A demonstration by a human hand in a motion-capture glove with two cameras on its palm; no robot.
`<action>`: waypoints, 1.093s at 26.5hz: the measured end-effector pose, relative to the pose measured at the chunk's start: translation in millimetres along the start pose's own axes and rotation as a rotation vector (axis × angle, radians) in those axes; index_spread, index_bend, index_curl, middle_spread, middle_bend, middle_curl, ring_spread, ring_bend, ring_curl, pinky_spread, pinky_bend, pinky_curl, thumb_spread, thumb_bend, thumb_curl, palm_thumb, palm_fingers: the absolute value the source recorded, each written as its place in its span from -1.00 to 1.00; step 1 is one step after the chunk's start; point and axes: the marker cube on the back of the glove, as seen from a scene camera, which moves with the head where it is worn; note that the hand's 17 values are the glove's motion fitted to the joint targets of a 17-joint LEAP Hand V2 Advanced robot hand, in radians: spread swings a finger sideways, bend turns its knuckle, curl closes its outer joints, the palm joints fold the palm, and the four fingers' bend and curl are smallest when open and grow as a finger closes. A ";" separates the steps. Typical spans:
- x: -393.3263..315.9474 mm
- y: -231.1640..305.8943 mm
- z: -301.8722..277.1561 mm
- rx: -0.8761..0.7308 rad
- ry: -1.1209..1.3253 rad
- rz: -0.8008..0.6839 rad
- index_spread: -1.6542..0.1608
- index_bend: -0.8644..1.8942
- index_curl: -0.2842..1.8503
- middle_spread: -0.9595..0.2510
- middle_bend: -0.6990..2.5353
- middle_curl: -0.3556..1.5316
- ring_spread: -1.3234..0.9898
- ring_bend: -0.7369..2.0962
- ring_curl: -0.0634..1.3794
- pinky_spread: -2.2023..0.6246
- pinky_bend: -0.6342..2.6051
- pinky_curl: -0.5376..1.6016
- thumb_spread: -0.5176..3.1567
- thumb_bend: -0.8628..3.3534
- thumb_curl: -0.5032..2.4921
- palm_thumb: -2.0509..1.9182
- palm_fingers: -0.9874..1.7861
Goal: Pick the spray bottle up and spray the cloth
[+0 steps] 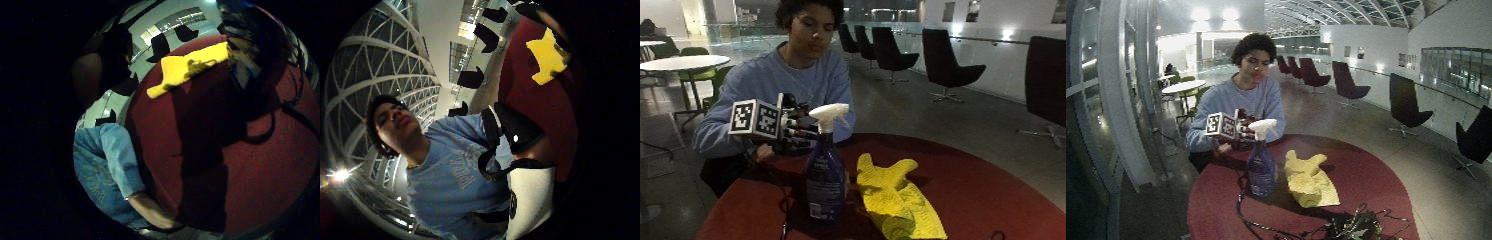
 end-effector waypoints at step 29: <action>109.2 -78.0 -57.5 0.292 0.059 0.244 0.42 -0.32 -0.58 0.60 -0.46 -0.24 0.17 -0.17 -0.42 0.68 -0.30 -0.13 -0.14 -0.60 -0.41 0.43 0.08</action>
